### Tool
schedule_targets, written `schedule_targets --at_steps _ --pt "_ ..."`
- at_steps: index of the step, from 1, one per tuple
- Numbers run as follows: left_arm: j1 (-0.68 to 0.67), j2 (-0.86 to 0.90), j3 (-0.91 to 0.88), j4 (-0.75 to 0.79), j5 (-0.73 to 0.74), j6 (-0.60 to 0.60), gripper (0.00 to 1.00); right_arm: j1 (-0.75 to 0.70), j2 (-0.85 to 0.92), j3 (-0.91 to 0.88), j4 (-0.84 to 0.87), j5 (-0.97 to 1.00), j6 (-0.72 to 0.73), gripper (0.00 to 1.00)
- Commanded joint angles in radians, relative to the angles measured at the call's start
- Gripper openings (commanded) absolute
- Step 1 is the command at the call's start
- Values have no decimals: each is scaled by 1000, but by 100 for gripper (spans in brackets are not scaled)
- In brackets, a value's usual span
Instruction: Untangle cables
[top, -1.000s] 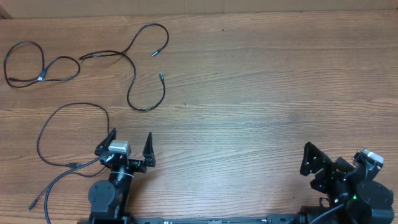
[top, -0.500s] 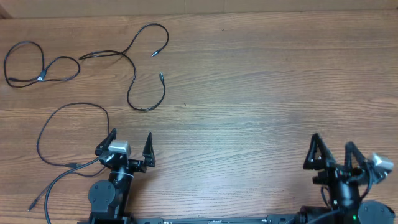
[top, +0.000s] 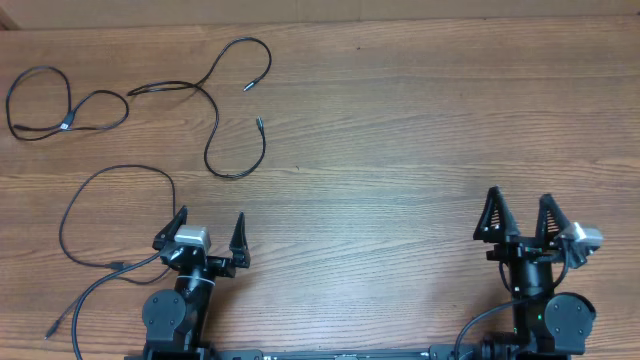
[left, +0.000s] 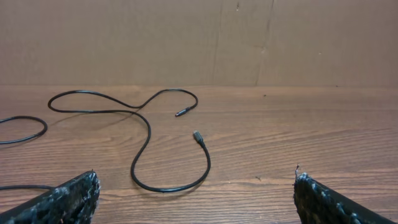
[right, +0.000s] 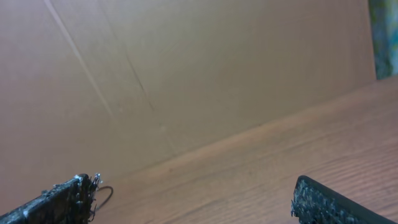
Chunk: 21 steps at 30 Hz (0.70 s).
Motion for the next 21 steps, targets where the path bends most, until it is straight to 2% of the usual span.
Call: schedule_targets --at_steps 1,12,21 --pt "-6 -10 -8 3 9 22 100 -5 -9 -27 15 -10 -12 100" --pt "-6 -10 -8 3 9 22 100 -5 -9 -146 92 -10 -76 100" --pt "-6 -10 -8 3 9 22 99 -10 -9 -149 34 -64 -275 100"
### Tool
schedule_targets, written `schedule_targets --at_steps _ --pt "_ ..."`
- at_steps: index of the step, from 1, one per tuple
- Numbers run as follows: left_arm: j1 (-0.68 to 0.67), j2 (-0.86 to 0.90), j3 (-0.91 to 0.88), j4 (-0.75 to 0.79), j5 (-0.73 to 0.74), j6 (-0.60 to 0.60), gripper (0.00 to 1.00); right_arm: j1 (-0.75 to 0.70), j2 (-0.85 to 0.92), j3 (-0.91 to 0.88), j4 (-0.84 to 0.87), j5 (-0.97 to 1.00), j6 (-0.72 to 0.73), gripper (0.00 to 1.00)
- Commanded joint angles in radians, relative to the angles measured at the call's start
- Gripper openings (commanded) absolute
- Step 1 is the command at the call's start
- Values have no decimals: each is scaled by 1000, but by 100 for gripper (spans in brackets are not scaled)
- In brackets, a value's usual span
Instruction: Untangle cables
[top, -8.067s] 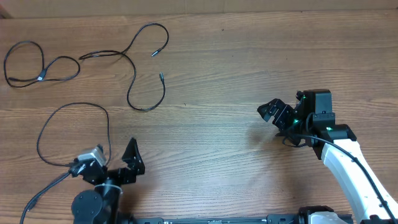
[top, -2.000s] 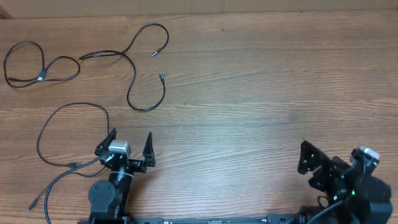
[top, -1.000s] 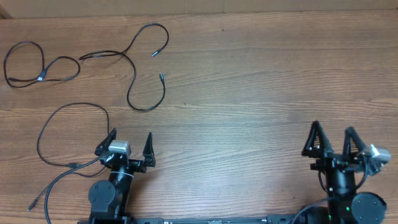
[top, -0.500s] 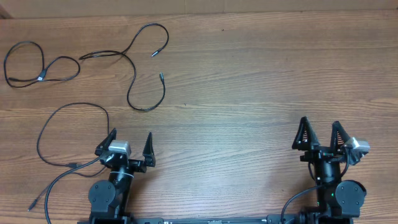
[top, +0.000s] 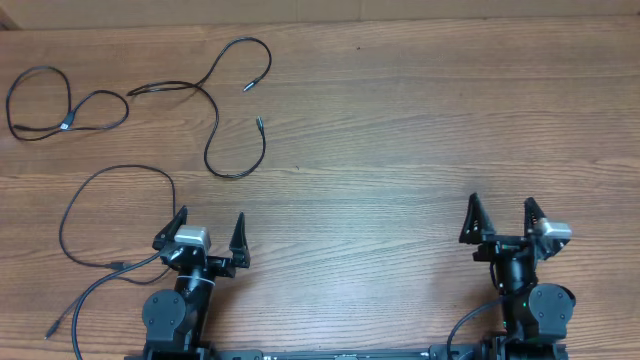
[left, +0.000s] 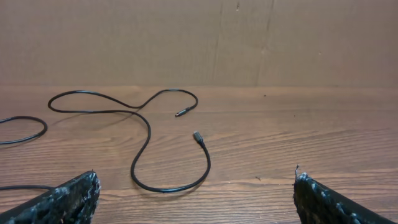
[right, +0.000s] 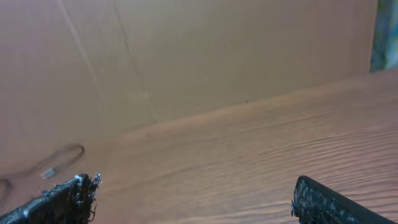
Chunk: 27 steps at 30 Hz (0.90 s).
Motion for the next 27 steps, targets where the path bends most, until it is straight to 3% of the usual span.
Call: schedule_targets --at_steps 1,14,27 --pt "-6 -10 -8 2 9 22 100 -9 -9 -11 -6 -31 -109 100" --pt "-6 -10 -8 2 9 22 99 -9 -9 -11 -8 -31 -225 100" --pt "-6 -10 -8 2 9 22 99 -28 -10 -11 -5 -28 -118 100"
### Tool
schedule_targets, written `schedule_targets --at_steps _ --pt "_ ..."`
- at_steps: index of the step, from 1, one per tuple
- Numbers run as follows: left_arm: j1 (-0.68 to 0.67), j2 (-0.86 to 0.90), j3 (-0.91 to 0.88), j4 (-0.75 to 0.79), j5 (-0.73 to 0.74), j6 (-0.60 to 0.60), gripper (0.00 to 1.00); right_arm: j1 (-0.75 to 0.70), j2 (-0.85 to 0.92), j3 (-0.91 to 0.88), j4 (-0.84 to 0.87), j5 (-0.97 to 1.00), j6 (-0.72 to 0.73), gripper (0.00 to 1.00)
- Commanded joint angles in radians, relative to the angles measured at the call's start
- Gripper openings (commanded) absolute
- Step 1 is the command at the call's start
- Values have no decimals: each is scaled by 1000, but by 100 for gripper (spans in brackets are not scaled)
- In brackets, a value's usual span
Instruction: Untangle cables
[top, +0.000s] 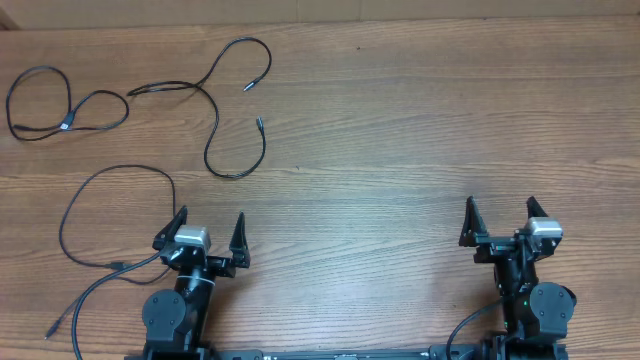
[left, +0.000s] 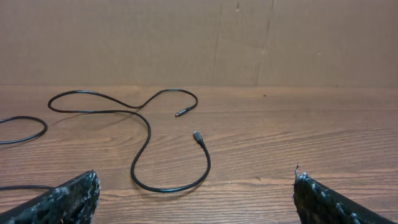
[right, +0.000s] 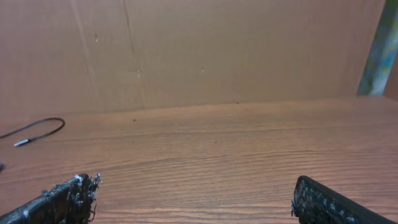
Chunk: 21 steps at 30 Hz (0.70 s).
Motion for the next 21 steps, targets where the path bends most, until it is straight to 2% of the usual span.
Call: schedule_targets --at_steps 1,7,14,21 --pt "-6 -10 -8 3 9 22 100 -4 -10 -11 7 -2 39 100" --pt "-6 -10 -8 2 9 22 100 -26 -10 -11 8 -2 39 100" --pt "-6 -10 -8 2 4 23 100 -121 -10 -11 8 -2 39 100" --pt "-6 -10 -8 2 0 22 100 -116 -10 -11 8 -2 39 100"
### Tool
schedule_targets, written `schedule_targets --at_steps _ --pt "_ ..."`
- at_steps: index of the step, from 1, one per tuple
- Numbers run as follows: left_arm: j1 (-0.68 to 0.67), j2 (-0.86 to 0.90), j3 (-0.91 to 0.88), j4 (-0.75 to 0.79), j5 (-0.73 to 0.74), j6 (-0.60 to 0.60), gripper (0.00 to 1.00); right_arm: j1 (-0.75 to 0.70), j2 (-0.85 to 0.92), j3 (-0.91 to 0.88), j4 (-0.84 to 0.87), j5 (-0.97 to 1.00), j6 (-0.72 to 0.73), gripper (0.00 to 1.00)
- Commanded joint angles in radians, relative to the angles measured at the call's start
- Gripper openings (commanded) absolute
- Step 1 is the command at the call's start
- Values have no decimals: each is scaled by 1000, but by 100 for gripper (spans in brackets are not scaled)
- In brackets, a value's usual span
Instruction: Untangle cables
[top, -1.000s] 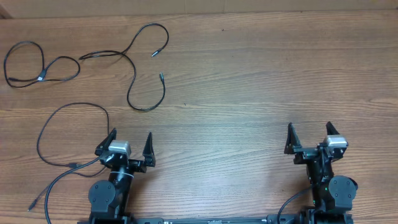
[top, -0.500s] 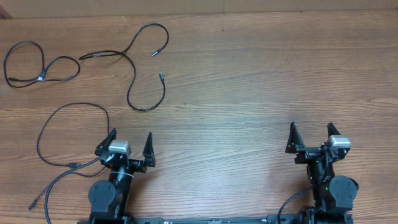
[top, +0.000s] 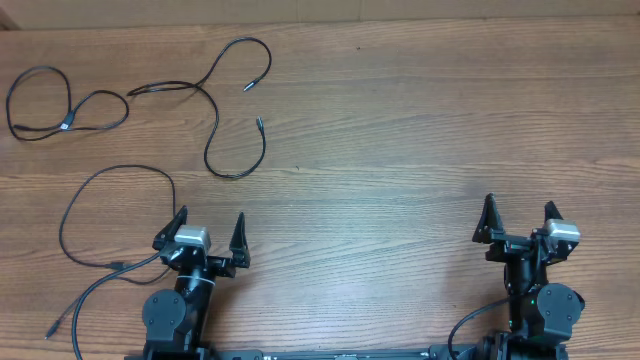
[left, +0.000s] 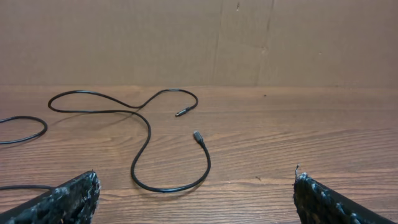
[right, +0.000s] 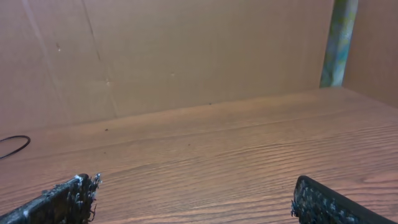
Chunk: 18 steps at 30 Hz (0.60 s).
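Observation:
Black cables lie spread over the left half of the wooden table. An S-shaped cable (top: 235, 177) with two free plugs sits left of centre at the back; in the left wrist view the same cable (left: 149, 134) lies ahead of my fingers. A looped cable (top: 66, 125) rests at the far left, and another loop (top: 130, 166) lies near the left arm. My left gripper (top: 210, 236) (left: 196, 199) is open and holds nothing. Near the front right, my right gripper (top: 518, 222) (right: 196, 199) is also open and holds nothing, far from all cables. Only a cable sliver (right: 28, 140) shows in its view.
A brown cardboard wall (left: 199, 37) stands along the table's far edge. Bare wood (top: 430, 120) covers the right half of the table. A greenish upright strip (right: 339, 43) shows at the far right corner, in the right wrist view.
My right gripper now sits a little further right and faces more to the right: the green strip has come into its view. The left gripper and the cables are unchanged.
At first my right gripper was tilted, with mostly cardboard wall in its view. Then it stood further left and more level, facing the table. Now it is further right again. Both grippers stayed open throughout; the left arm and cables never moved.

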Motion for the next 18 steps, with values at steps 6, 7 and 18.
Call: schedule_targets --at_steps 6,7,18 --pt "-6 -10 -7 2 0 23 100 2 -10 -11 5 -2 9 100" --pt "-6 -10 -7 2 0 22 100 2 -10 -11 5 -2 9 100" --pt "3 -11 -7 3 1 22 100 2 -10 -11 6 -2 9 100"
